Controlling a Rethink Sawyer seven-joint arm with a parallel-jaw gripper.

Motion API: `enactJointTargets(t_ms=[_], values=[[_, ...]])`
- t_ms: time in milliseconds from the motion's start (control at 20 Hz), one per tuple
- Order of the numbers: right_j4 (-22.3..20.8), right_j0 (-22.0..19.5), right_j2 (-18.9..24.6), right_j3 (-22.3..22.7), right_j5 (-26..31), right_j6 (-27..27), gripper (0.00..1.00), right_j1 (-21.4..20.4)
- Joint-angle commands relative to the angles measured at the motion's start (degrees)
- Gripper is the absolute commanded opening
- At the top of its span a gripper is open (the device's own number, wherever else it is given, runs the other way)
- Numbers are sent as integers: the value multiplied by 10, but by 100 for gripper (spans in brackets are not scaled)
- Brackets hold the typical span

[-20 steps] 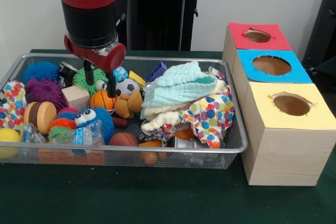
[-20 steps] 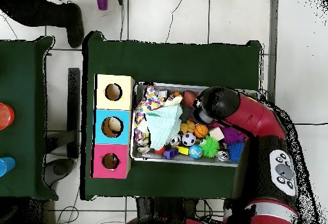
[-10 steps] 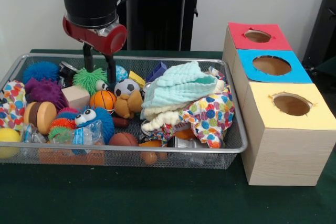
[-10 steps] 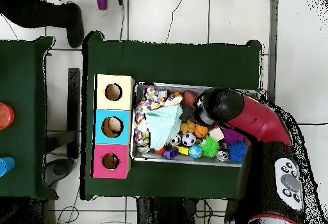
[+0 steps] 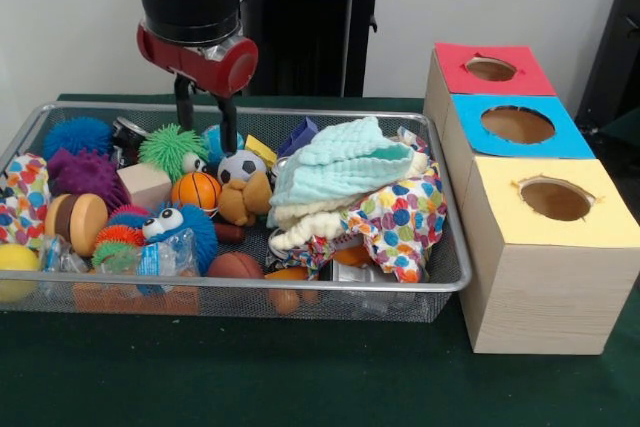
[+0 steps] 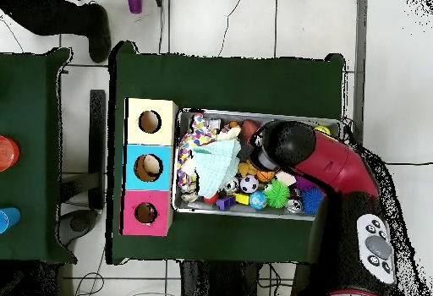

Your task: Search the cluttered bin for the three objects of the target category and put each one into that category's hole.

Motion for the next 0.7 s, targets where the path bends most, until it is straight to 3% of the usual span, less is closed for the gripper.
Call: enactJointTargets(t_ms=[50, 700], values=[[22, 5, 61, 60, -54, 76, 100, 22], [24, -3, 76, 72, -113, 69, 100, 51]])
